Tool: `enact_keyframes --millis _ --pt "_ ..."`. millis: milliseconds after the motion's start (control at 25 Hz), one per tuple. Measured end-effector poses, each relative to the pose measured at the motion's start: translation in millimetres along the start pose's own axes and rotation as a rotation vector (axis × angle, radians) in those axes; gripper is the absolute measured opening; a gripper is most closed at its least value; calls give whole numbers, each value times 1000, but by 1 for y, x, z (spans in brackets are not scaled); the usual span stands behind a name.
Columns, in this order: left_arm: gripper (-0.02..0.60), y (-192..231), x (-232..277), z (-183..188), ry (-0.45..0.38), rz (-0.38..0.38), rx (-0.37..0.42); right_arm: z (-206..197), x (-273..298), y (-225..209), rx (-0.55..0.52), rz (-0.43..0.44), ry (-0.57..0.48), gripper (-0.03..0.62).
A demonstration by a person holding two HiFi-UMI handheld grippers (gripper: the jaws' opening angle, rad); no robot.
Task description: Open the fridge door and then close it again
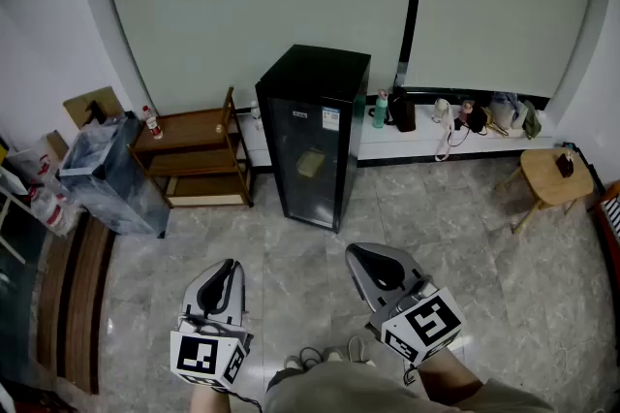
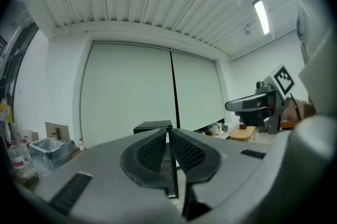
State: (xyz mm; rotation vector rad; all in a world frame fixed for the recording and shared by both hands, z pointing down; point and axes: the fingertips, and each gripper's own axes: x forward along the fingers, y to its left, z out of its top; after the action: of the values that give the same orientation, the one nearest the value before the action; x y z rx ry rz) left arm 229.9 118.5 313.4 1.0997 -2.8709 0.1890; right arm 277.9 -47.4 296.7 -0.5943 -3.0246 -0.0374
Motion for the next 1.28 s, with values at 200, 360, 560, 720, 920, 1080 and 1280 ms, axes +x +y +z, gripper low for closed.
enact_keyframes --millis 200,360,560,720,920,1080,1280 --pt "29 1 2 4 -3 16 8 0 -7 -6 15 3 -9 -3" --pt "29 -9 7 6 -9 19 6 -5 -12 -13 12 10 -2 -3" --pt "29 -24 13 2 0 11 2 -11 -18 -21 -7 15 2 -3" --pt "29 -32 17 -3 11 13 2 -19 -20 -27 -18 16 13 -3" --pt "29 -43 19 1 12 25 15 -23 -26 -35 -50 19 18 -3" --pt "29 -46 21 1 13 28 26 -25 -23 -36 -40 42 14 -3" --pt "29 -44 27 -2 10 31 34 -31 -16 -40 -39 47 11 -3"
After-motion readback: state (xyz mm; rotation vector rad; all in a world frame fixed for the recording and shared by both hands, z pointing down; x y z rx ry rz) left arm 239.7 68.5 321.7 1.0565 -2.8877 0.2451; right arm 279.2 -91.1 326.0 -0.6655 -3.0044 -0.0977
